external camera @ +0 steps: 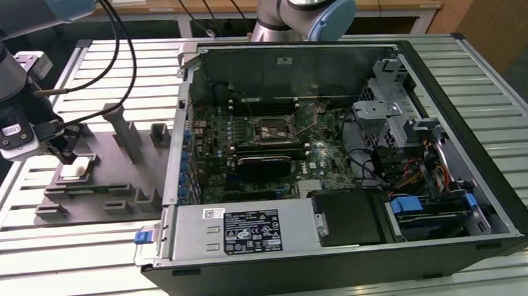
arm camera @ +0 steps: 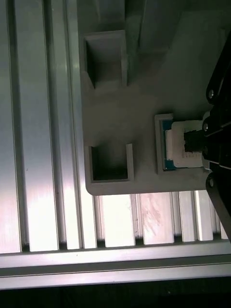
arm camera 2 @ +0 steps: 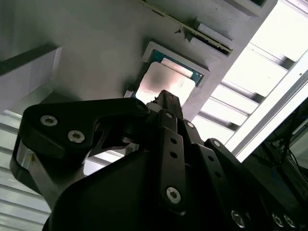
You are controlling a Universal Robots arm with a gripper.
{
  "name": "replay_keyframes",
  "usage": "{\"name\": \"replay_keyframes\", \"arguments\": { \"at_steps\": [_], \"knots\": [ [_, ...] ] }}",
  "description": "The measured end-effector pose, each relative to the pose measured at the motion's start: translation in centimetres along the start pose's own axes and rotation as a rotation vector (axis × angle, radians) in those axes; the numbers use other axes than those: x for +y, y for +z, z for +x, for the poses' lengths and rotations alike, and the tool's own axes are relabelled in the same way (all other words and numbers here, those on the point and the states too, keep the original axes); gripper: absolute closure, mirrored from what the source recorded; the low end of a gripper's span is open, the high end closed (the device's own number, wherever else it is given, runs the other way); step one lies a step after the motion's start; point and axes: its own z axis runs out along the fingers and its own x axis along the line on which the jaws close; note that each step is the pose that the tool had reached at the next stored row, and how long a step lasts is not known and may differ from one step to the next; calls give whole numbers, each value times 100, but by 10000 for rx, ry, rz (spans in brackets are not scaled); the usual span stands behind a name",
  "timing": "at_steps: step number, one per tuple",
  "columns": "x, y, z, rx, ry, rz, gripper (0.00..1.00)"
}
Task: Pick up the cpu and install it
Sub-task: 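Pick up the cpu and move it towards the insertion slot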
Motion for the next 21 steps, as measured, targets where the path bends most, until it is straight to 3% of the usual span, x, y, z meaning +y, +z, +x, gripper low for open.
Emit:
{"name": "replay_keyframes", "arguments": {
  "at_steps": [12,21],
  "knots": [
    [-20,109,-1,11,-300,-8,89],
    [-20,115,-1,16,-404,-11,89]
  ]
}}
